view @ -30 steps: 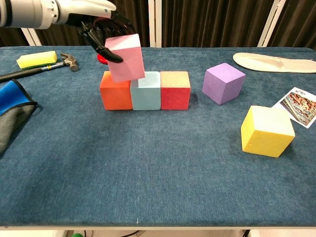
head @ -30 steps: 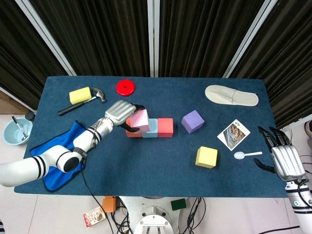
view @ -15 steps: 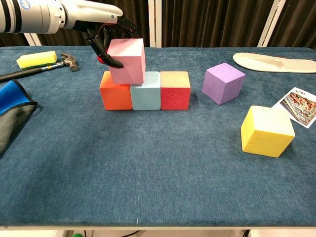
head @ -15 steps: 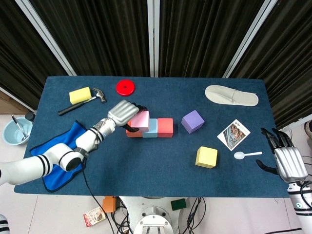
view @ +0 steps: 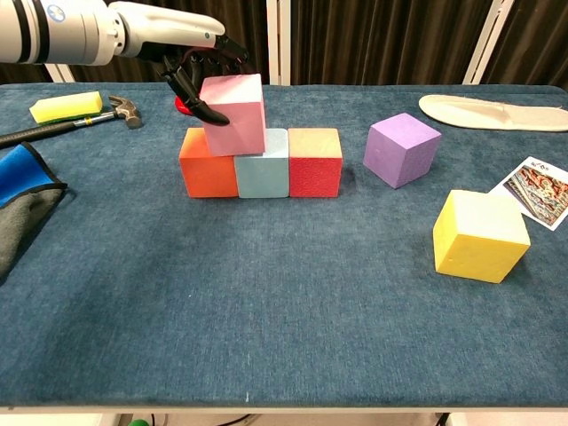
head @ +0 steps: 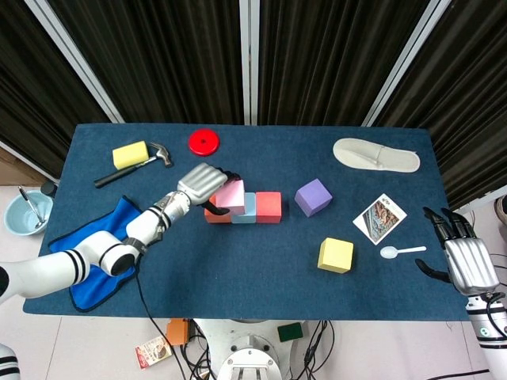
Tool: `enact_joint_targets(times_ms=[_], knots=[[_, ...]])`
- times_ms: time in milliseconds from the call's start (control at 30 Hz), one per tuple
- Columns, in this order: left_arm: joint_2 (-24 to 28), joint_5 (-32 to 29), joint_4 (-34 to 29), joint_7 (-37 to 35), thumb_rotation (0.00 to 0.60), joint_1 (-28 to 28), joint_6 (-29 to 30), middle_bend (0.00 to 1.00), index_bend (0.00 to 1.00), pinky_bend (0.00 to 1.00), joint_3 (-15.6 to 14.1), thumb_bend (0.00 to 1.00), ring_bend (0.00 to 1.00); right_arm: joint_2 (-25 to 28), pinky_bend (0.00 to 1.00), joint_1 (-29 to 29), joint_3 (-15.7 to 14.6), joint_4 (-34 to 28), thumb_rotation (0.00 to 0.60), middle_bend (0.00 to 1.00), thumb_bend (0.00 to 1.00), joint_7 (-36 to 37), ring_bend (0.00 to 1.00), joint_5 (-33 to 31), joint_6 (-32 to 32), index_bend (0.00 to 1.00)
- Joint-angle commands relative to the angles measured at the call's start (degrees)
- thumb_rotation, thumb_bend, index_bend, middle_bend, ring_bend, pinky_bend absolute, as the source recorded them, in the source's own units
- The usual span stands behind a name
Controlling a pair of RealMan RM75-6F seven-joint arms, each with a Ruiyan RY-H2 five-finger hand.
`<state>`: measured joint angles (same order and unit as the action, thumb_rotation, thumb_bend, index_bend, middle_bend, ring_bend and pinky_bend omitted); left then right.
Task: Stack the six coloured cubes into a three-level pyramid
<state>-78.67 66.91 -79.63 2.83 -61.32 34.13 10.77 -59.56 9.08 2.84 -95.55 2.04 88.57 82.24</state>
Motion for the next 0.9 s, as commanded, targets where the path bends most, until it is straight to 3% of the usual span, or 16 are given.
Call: enact_joint_targets(times_ms=[33,900], knots=[[-0.29,-0.26,0.31,0.12,0.456,-0.17,-0.04,0.31,0.34,0.41,-0.1,0.2,0.34,0.0,0.13,-0.07,0.0,0.1,0.6,0.17,0.18,0.14,0.06,-0.12,-0.08,0.07],[0.1,0.21,0.6,-0.39,0.465,-0.81,-0.52,0.29,0.34,0.41,-0.84,0.2,0.33,-0.25,0.13,-0.14,0.27,0.67,0.6,0.17,0.18,0.76,0.06,-0.43,-0.57,0.07]])
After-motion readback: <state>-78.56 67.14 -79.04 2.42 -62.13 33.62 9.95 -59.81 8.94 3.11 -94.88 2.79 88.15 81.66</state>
